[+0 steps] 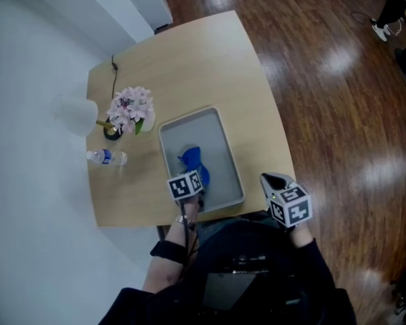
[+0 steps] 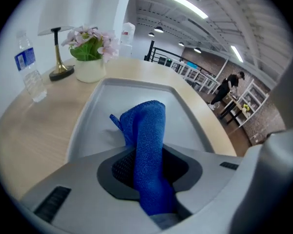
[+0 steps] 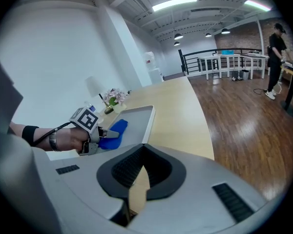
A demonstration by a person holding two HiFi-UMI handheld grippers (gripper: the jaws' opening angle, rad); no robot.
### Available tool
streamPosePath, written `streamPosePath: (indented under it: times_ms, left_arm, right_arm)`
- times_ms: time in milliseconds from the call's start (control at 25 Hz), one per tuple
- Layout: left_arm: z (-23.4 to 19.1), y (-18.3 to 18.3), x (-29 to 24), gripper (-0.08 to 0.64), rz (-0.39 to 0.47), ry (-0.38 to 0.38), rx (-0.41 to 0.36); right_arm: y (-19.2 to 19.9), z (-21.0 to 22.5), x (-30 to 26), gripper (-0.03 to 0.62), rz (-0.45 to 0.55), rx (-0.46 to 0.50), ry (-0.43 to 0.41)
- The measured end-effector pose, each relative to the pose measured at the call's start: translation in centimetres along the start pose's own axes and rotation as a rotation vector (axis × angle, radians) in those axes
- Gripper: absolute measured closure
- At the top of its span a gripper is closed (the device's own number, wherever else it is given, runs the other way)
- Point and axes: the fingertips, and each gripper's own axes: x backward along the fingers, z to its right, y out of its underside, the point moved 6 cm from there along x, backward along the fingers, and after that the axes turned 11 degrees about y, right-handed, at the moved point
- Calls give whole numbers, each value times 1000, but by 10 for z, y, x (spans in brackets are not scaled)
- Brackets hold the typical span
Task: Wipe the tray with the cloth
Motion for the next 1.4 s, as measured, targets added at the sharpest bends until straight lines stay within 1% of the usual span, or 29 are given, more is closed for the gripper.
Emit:
streamPosePath:
  times_ms: [40,120,240,360,480,640,760,840,920,1000,1120,1200,1280,1400]
  left_arm:
    - [12,0,-6,439,3,32,16]
    - [38,0,-19,439,-4,88,22]
    - [69,1,-35,437,-15,140,13]
    - [87,2,-46,439,-21,192,23]
    - [98,2,-50,439,-25,216,14]
    - [99,3,-49,439,-25,239,0]
    - [95,1,-26,439,2,256,-33]
    - [85,2,-1,440,24,233,-85]
    - [63,9,24,440,28,177,-124]
    - [32,22,46,440,16,101,-123]
    - [-13,40,65,440,-10,8,-82]
    - [-30,50,69,440,-36,-19,-72]
    - [-37,58,66,440,-62,-30,-92]
    - [-36,63,61,442,-71,-49,-126]
  right_arm:
    - [1,-1,0,588,-1,1,-1]
    - [3,-2,1,588,-7,4,-4]
    - [6,-4,3,588,-15,10,-6]
    - [8,-2,5,588,-18,6,-1]
    - [11,3,8,588,-21,-2,11]
    - [14,2,9,588,-21,-8,15]
    - [13,-3,9,588,-21,3,3]
    - [11,-8,7,588,-26,16,-10]
    - [11,-14,5,588,-37,27,-26]
    - [11,-21,1,588,-48,41,-45]
    - [10,-30,-5,588,-58,70,-70]
    - [9,-37,-9,588,-67,84,-84]
    - [10,-42,-11,588,-74,93,-94]
    - [12,-44,-11,588,-80,103,-100]
